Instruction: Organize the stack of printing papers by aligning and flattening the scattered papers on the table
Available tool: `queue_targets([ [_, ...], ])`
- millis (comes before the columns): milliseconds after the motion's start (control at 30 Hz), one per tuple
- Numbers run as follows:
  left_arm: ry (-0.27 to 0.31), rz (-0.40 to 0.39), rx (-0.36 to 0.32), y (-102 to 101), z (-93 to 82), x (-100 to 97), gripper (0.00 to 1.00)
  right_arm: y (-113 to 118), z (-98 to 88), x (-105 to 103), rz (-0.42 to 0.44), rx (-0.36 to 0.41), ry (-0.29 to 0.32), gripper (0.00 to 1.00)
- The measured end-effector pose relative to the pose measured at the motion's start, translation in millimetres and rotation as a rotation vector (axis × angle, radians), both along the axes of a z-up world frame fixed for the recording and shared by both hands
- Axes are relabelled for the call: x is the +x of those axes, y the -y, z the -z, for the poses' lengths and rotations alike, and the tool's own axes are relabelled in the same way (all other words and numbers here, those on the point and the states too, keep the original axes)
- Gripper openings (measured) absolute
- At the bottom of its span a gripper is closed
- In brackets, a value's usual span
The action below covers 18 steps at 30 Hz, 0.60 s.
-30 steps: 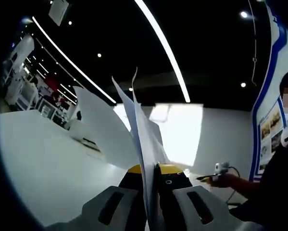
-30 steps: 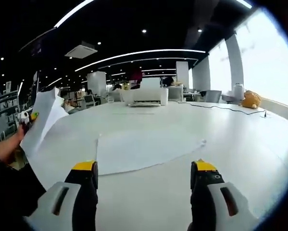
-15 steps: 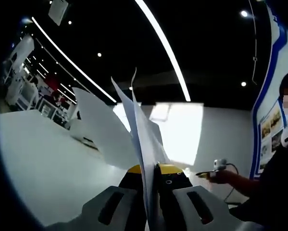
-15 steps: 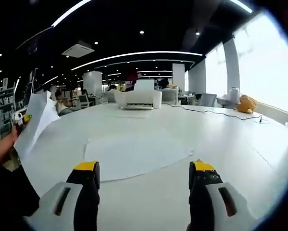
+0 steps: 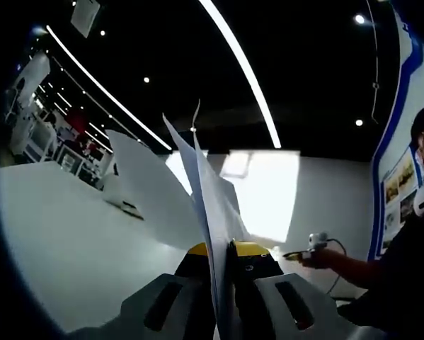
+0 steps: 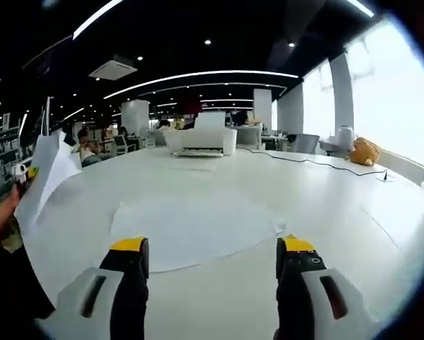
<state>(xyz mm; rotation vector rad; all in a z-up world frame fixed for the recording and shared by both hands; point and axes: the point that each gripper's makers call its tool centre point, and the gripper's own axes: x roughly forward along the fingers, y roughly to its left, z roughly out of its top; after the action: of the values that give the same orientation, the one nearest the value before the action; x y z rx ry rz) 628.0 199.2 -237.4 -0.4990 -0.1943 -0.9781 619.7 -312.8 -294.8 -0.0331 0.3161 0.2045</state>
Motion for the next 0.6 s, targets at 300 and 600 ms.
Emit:
queue_targets([
  [300,-0.004,-0.001,0.002,0,0.8,1.1,0.07,6,5.7,17,0.008,-0.025,-0.017,0.66],
  [600,-0.006,0.001,0.003,0,1.4,2.0,0.07,18,17.7,35,0.006,-0.029,-0.051,0.65],
])
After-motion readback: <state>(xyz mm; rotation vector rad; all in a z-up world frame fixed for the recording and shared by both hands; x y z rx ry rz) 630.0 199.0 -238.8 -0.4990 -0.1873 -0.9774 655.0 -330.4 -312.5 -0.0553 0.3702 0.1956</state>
